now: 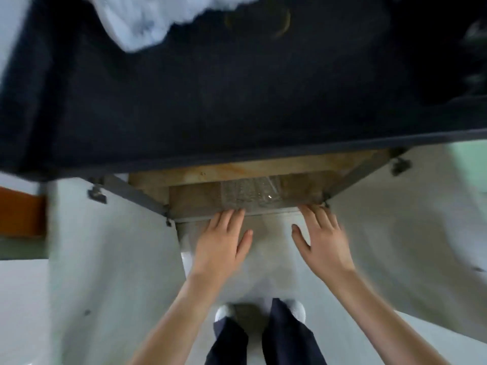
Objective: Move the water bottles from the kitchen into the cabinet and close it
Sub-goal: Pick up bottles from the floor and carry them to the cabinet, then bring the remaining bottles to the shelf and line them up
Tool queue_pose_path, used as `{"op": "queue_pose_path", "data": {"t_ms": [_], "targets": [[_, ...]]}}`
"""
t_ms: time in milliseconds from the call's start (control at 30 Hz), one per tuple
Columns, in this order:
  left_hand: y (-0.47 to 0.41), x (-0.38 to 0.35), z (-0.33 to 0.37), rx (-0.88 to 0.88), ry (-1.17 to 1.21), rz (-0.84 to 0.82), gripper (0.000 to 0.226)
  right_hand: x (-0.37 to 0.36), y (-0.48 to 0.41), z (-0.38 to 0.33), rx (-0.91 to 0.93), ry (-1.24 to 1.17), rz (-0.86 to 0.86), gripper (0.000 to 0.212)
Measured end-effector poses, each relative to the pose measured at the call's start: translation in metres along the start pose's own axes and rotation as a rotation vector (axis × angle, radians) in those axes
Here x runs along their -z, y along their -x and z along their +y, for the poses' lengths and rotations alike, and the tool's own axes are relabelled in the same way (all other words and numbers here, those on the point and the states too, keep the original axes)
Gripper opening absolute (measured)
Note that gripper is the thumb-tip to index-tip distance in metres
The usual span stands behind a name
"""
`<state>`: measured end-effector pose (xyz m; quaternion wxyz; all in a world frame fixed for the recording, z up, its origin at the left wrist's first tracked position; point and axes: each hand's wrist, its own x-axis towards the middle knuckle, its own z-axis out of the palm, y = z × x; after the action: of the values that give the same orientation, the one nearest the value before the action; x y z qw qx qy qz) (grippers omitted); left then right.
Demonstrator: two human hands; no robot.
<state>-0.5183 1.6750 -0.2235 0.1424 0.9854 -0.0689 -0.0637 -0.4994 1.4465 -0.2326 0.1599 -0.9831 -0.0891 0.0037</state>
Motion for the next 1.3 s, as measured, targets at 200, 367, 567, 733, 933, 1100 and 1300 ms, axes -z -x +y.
{"op": "queue_pose_path", "data": {"t_ms": [200, 367, 567, 733, 933, 1100, 1300], "targets": [[0.055, 0.179, 0.076, -0.107, 0.065, 0.098, 0.054, 0.184, 0.050, -0.057, -0.055, -0.030, 0.090, 0.051], [0.097, 0.256, 0.109, -0.273, 0.034, 0.159, 0.057, 0.265, 0.106, -0.090, -0.102, -0.042, 0.263, 0.047], [0.140, 0.244, 0.114, -0.417, -0.024, 0.008, 0.060, 0.270, 0.209, -0.101, -0.290, 0.021, 0.319, 0.049], [0.160, 0.209, 0.127, -0.504, -0.037, -0.141, 0.076, 0.259, 0.281, -0.079, -0.544, 0.060, 0.290, 0.054], [0.131, 0.200, 0.213, -0.633, 0.014, -0.188, 0.074, 0.297, 0.322, -0.022, -0.706, 0.057, 0.397, 0.056], [0.105, 0.178, 0.316, -0.764, 0.010, -0.151, 0.068, 0.322, 0.358, 0.058, -0.811, 0.034, 0.457, 0.056], [0.122, 0.120, 0.463, -0.902, 0.027, -0.210, 0.062, 0.340, 0.439, 0.162, -0.927, 0.033, 0.431, 0.056]]}}
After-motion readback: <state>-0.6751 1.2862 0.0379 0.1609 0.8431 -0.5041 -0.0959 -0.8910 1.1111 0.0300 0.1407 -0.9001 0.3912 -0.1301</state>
